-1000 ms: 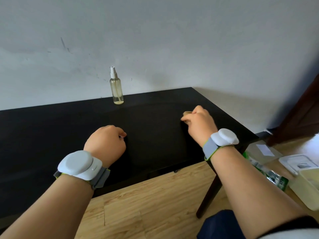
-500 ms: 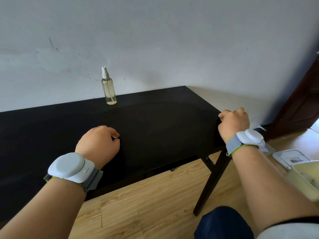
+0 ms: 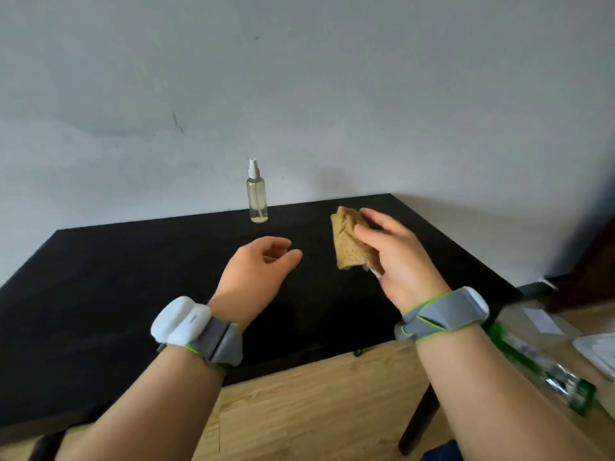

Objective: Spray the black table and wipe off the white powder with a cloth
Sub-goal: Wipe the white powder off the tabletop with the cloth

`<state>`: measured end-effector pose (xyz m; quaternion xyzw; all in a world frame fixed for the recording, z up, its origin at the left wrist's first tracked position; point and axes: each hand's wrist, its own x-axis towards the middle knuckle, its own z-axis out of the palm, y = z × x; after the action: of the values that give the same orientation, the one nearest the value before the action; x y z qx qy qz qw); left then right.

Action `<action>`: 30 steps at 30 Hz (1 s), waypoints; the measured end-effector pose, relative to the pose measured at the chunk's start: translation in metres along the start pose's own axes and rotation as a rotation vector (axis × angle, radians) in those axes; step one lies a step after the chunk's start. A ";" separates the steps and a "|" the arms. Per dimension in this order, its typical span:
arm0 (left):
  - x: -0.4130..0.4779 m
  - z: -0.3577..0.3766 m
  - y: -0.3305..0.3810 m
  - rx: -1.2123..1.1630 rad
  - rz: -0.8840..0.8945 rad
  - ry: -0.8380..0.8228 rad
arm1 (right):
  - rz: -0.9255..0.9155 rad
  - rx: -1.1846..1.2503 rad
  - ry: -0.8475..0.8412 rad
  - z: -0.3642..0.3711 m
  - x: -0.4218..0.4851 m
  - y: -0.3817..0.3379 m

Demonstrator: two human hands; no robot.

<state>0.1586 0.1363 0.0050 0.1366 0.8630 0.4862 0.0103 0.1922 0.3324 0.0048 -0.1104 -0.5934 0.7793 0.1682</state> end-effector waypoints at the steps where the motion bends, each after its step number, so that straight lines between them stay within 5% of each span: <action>1: -0.002 -0.003 0.005 -0.088 -0.030 0.020 | 0.020 0.005 -0.056 0.014 -0.002 0.002; 6: -0.008 -0.030 0.003 -0.449 -0.170 0.031 | 0.117 -0.048 -0.285 0.065 -0.016 0.009; 11: -0.011 -0.056 -0.016 -0.527 -0.169 0.064 | 0.094 -0.248 -0.367 0.094 -0.016 0.016; 17: -0.003 -0.085 -0.035 -0.618 -0.175 0.067 | 0.352 -0.207 -0.600 0.105 -0.006 0.020; 30: 0.021 -0.117 -0.069 -0.696 -0.189 0.126 | -0.027 -0.690 -0.354 0.160 0.005 0.023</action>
<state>0.1055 0.0099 0.0110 0.0145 0.6537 0.7551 0.0481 0.1253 0.1868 0.0259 -0.0164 -0.8420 0.5386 0.0262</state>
